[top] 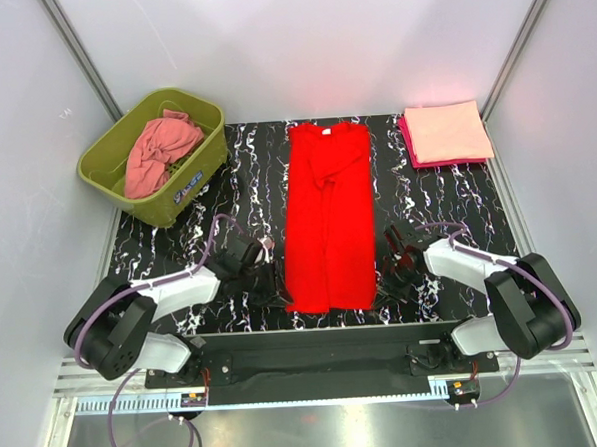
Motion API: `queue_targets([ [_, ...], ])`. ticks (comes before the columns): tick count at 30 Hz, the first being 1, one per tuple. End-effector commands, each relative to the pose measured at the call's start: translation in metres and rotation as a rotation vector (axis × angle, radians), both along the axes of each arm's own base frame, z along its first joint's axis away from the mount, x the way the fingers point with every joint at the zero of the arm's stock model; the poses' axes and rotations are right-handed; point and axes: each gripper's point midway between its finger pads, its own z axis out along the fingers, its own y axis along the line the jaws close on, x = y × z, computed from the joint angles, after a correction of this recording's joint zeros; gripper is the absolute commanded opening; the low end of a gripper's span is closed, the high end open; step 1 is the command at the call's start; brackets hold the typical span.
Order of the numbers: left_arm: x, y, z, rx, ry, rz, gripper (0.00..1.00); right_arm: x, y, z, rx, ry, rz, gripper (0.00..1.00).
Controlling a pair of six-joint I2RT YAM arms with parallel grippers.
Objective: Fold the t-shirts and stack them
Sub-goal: Fold the tshirt
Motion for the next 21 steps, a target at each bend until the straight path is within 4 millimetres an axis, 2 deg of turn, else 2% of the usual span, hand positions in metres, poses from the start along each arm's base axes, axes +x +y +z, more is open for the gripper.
queue_targets([
  [1, -0.006, 0.015, -0.01, 0.072, 0.009, 0.029, 0.36, 0.008, -0.003, 0.003, -0.013, -0.046, -0.015, 0.08],
  [2, -0.007, 0.018, -0.009, 0.086, 0.012, 0.03, 0.51, 0.008, -0.003, 0.004, -0.015, -0.049, -0.011, 0.05],
  [4, -0.006, 0.024, -0.009, 0.118, -0.014, 0.03, 0.54, 0.008, -0.003, 0.006, -0.014, -0.058, -0.011, 0.0],
  [7, -0.004, 0.033, -0.005, 0.158, -0.051, 0.034, 0.55, 0.008, -0.004, 0.007, -0.013, -0.063, -0.009, 0.0],
  [14, -0.007, 0.02, -0.009, 0.087, -0.023, 0.016, 0.43, 0.007, -0.004, 0.007, -0.007, -0.072, -0.006, 0.0],
  [19, -0.011, 0.021, -0.015, 0.089, -0.004, 0.022, 0.34, 0.005, -0.005, 0.008, -0.005, -0.072, -0.007, 0.0],
  [21, -0.011, 0.019, -0.015, 0.076, -0.005, 0.025, 0.33, 0.003, -0.005, 0.007, -0.005, -0.069, -0.006, 0.0],
])
